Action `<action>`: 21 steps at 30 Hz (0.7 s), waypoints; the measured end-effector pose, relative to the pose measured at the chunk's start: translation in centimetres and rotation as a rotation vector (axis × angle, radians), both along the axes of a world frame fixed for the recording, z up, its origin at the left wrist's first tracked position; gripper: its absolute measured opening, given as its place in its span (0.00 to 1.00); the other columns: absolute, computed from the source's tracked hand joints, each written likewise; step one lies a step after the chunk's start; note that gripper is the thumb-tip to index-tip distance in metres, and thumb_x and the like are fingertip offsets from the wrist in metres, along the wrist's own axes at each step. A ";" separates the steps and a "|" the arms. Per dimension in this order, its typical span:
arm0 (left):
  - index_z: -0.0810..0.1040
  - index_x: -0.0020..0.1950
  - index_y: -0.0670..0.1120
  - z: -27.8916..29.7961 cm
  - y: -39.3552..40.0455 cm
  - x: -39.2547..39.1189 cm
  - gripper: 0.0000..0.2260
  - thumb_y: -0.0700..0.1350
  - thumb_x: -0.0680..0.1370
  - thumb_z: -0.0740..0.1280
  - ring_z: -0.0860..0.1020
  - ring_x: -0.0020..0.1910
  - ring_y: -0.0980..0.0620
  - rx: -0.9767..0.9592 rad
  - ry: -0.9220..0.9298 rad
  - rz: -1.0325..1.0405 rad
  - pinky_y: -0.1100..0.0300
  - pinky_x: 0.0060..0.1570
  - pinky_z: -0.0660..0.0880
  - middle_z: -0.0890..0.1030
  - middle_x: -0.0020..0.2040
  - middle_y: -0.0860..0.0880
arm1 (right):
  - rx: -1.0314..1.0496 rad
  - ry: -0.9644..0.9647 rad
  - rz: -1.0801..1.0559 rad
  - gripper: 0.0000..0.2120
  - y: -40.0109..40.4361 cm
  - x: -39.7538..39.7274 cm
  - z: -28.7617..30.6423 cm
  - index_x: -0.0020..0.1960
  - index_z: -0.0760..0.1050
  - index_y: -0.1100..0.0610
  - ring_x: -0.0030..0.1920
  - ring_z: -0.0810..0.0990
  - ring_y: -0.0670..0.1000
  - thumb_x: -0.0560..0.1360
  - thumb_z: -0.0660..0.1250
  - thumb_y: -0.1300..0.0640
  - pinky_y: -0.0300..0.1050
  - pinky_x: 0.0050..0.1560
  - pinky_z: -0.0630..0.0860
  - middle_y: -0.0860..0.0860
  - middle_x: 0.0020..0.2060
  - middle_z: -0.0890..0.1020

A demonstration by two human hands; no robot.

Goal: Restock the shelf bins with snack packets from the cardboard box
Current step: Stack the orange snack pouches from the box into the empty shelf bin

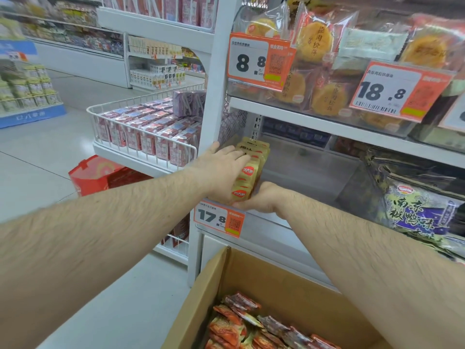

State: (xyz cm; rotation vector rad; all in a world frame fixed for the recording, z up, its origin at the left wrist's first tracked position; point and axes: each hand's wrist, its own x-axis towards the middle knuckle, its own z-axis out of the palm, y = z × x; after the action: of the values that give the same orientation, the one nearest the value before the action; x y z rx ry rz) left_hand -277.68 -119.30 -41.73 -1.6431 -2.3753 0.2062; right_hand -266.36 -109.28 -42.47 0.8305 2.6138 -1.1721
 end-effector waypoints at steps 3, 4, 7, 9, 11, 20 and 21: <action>0.64 0.74 0.50 -0.4 -0.2 0.3 0.31 0.53 0.74 0.71 0.65 0.73 0.46 0.092 0.065 0.053 0.45 0.74 0.54 0.70 0.73 0.49 | 0.072 0.104 -0.130 0.11 0.6 0.1 -0.8 0.52 0.79 0.51 0.56 0.78 0.49 0.73 0.74 0.48 0.43 0.58 0.74 0.46 0.48 0.81; 0.67 0.72 0.50 -0.3 -0.2 0.3 0.26 0.47 0.75 0.70 0.68 0.71 0.46 0.117 0.099 0.078 0.45 0.74 0.55 0.72 0.70 0.49 | 0.092 0.122 -0.171 0.11 0.6 0.1 -1.0 0.50 0.79 0.52 0.54 0.79 0.51 0.74 0.72 0.46 0.46 0.58 0.76 0.48 0.48 0.82; 0.73 0.65 0.50 -0.4 -0.1 0.3 0.19 0.40 0.74 0.66 0.72 0.65 0.46 0.134 0.161 0.146 0.46 0.73 0.57 0.78 0.62 0.50 | 0.057 0.143 -0.248 0.20 0.7 -0.6 -1.9 0.57 0.79 0.61 0.53 0.82 0.56 0.77 0.67 0.45 0.53 0.58 0.79 0.55 0.51 0.84; 0.75 0.62 0.50 -0.6 0.0 0.4 0.16 0.40 0.74 0.65 0.73 0.63 0.46 0.114 0.196 0.161 0.46 0.71 0.58 0.80 0.59 0.50 | 0.038 0.136 -0.264 0.22 0.6 -1.0 -2.6 0.57 0.78 0.63 0.52 0.83 0.58 0.77 0.65 0.43 0.56 0.57 0.80 0.58 0.50 0.84; 0.75 0.59 0.50 -0.9 0.3 0.3 0.14 0.40 0.74 0.65 0.74 0.62 0.46 0.112 0.217 0.164 0.44 0.70 0.58 0.81 0.57 0.50 | 0.040 0.131 -0.272 0.22 0.7 -1.5 -3.3 0.57 0.78 0.63 0.52 0.83 0.59 0.78 0.65 0.44 0.56 0.56 0.80 0.58 0.50 0.84; 0.76 0.62 0.50 -1.7 0.1 -0.4 0.14 0.42 0.76 0.64 0.68 0.69 0.48 0.130 0.159 0.145 0.49 0.66 0.64 0.79 0.63 0.50 | 0.103 0.115 -0.280 0.16 0.7 -3.2 -3.5 0.60 0.76 0.61 0.53 0.83 0.58 0.80 0.63 0.50 0.53 0.56 0.80 0.57 0.52 0.84; 0.75 0.64 0.50 -1.7 -0.1 -0.5 0.16 0.43 0.77 0.65 0.66 0.71 0.48 0.115 0.158 0.139 0.49 0.67 0.63 0.77 0.66 0.50 | 0.107 0.106 -0.280 0.17 0.6 -3.2 -3.4 0.60 0.76 0.61 0.52 0.83 0.57 0.80 0.63 0.49 0.53 0.56 0.80 0.57 0.52 0.84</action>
State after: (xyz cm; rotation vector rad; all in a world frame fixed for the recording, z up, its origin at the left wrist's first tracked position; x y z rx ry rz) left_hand -278.19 -119.40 -43.44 -1.3602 -2.3364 0.2119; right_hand -269.52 -108.64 -45.90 1.2203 2.7316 -1.1777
